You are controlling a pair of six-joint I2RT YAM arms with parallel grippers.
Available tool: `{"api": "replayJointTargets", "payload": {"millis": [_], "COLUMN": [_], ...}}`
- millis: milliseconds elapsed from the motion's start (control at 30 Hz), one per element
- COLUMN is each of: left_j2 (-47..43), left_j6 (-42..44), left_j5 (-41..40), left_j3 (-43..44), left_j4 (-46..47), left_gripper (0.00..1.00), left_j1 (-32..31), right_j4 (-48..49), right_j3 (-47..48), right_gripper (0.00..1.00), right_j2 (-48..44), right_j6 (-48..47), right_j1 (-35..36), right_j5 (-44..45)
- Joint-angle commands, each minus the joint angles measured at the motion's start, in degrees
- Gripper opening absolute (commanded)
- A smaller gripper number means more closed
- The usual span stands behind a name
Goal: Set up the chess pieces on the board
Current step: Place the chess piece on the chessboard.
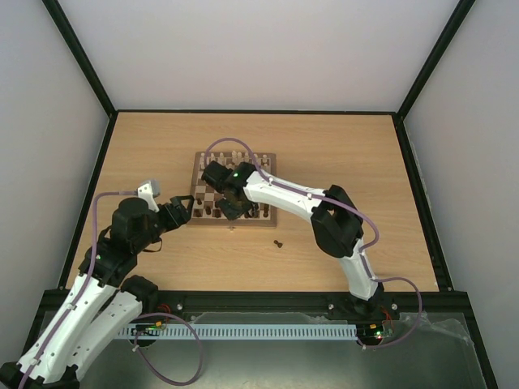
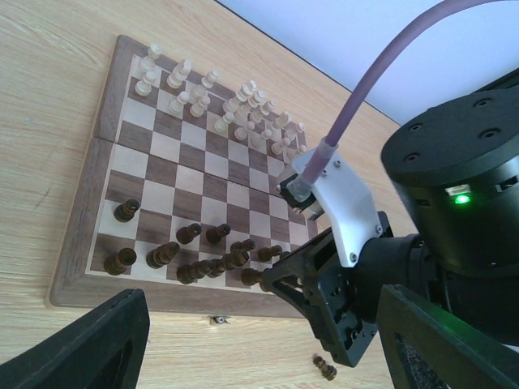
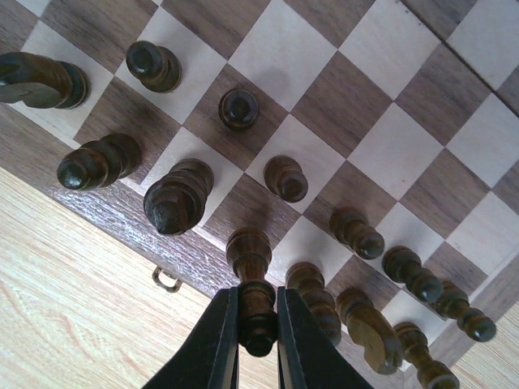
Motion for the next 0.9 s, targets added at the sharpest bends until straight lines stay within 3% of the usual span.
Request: {"api": "replayJointTargets", "payload": {"millis": [0, 867], "left_j2": [0.02, -1.15], "left_j6": [1.02, 1.19], "left_j5": [0.94, 1.52], "left_j3": [-0.29, 0.36], "left_j4": [1.47, 0.46], "left_gripper": [0.8, 0.8], "left_j1": [0.5, 0.76], "right_j4": [-0.94, 0.13], "right_j3": [-0.74, -0.88], "right_gripper": [0.08, 0.14], "right_j2": [1.43, 2.54], "right_j6": [-0.98, -0.75], "right_j1": [-0.38, -0.9], "right_j5": [-0.61, -1.09]}}
